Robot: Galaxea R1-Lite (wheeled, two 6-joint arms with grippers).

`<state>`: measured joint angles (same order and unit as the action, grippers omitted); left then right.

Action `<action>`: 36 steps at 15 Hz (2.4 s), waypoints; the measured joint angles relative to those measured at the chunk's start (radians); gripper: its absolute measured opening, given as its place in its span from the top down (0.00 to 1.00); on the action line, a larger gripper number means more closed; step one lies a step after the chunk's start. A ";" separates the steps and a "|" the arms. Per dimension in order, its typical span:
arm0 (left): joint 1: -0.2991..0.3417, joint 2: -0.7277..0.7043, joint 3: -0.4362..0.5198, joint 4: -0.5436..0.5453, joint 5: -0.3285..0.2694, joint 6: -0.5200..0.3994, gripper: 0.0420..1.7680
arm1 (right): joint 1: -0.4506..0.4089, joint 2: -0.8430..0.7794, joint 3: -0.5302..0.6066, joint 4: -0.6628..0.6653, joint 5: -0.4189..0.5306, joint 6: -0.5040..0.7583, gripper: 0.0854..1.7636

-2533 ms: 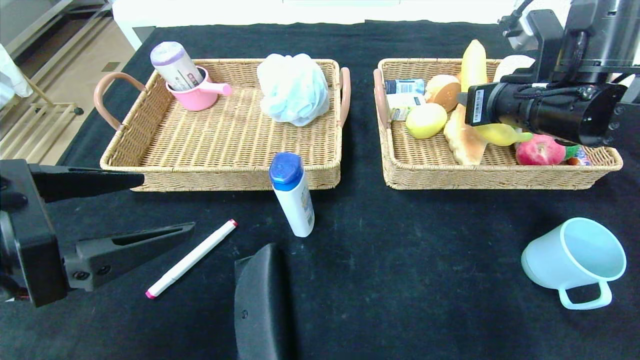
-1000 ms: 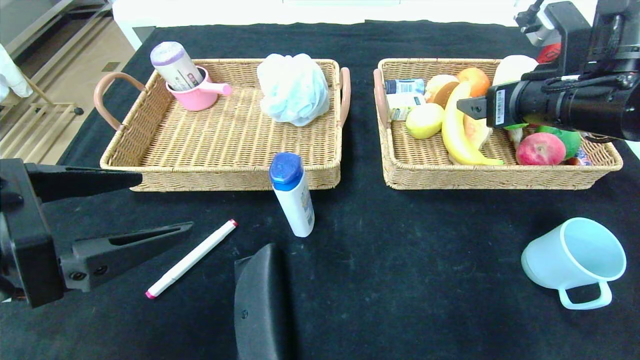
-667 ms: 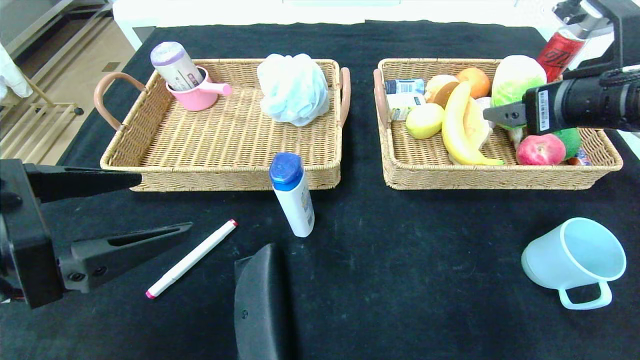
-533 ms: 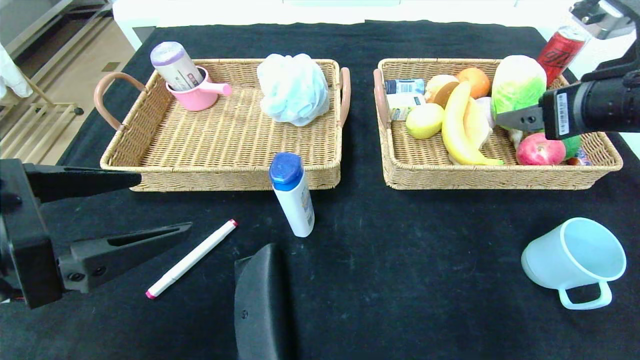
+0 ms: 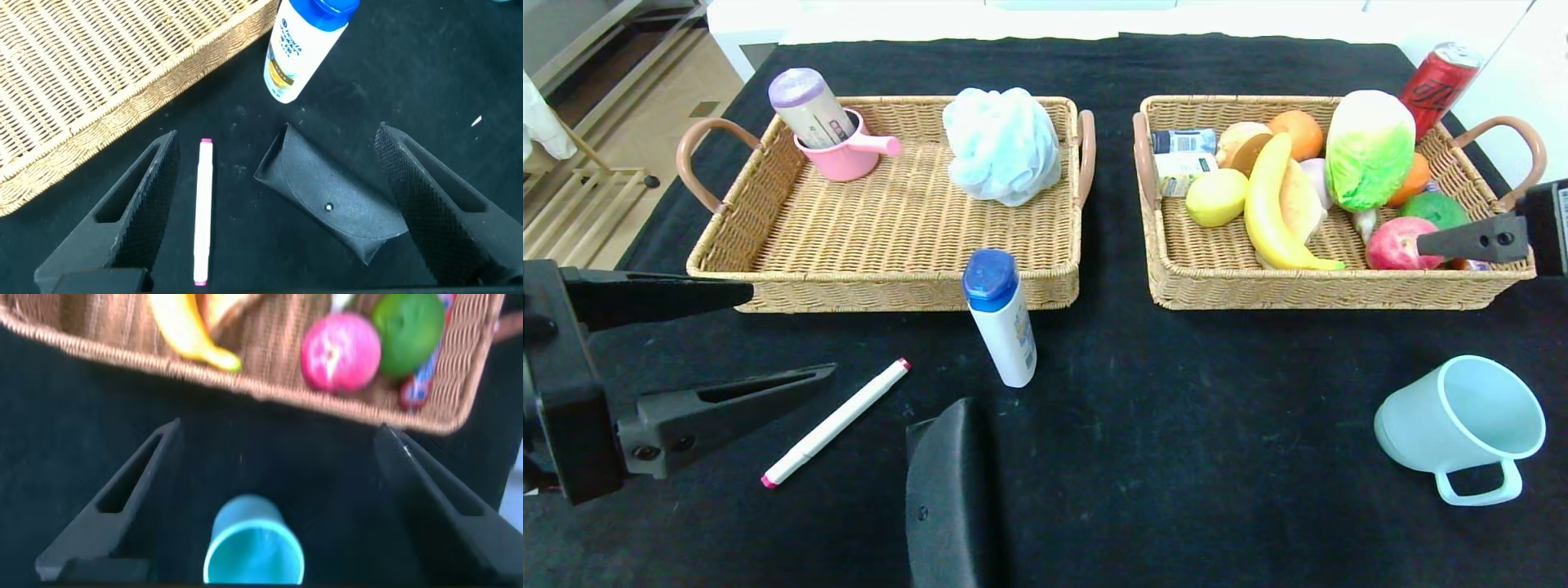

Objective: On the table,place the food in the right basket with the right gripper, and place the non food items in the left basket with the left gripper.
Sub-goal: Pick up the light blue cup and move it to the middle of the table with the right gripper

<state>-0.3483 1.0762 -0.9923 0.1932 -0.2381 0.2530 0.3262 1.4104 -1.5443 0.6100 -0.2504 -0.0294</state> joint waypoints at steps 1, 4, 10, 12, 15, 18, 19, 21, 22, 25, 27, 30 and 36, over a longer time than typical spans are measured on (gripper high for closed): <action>0.000 0.000 0.000 0.000 0.000 0.000 0.03 | -0.003 -0.012 0.000 0.040 0.001 0.031 0.04; -0.001 0.000 0.001 0.000 0.000 0.000 0.03 | -0.013 -0.040 0.008 0.180 0.001 0.131 0.04; -0.016 0.001 0.007 0.000 0.001 0.000 0.03 | -0.097 -0.082 0.049 0.277 0.117 0.254 0.04; -0.017 0.001 0.008 0.000 0.001 0.000 0.03 | -0.137 -0.090 0.093 0.278 0.126 0.255 0.04; -0.018 0.002 0.009 0.000 0.001 0.001 0.03 | -0.176 -0.095 0.160 0.277 0.139 0.254 0.04; -0.020 0.002 0.009 0.000 0.001 0.001 0.03 | -0.219 -0.100 0.204 0.273 0.203 0.253 0.04; -0.020 0.001 0.009 0.000 0.001 0.001 0.03 | -0.233 -0.099 0.220 0.271 0.208 0.252 0.04; -0.020 0.001 0.009 0.000 0.001 0.002 0.03 | -0.258 -0.092 0.248 0.261 0.214 0.250 0.04; -0.020 0.001 0.009 0.000 0.001 0.002 0.03 | -0.264 -0.086 0.262 0.243 0.214 0.250 0.04; -0.020 0.001 0.009 -0.001 0.002 0.002 0.03 | -0.274 -0.062 0.327 0.139 0.220 0.251 0.03; -0.020 0.001 0.009 -0.001 0.001 0.001 0.03 | -0.275 -0.037 0.364 0.083 0.223 0.251 0.03; -0.020 0.001 0.009 -0.001 0.001 0.002 0.03 | -0.277 0.010 0.385 0.054 0.218 0.252 0.03; -0.020 0.001 0.009 -0.001 0.001 0.002 0.03 | -0.303 0.051 0.391 0.029 0.276 0.252 0.19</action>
<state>-0.3683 1.0774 -0.9832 0.1923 -0.2366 0.2549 0.0234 1.4615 -1.1536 0.6387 0.0257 0.2228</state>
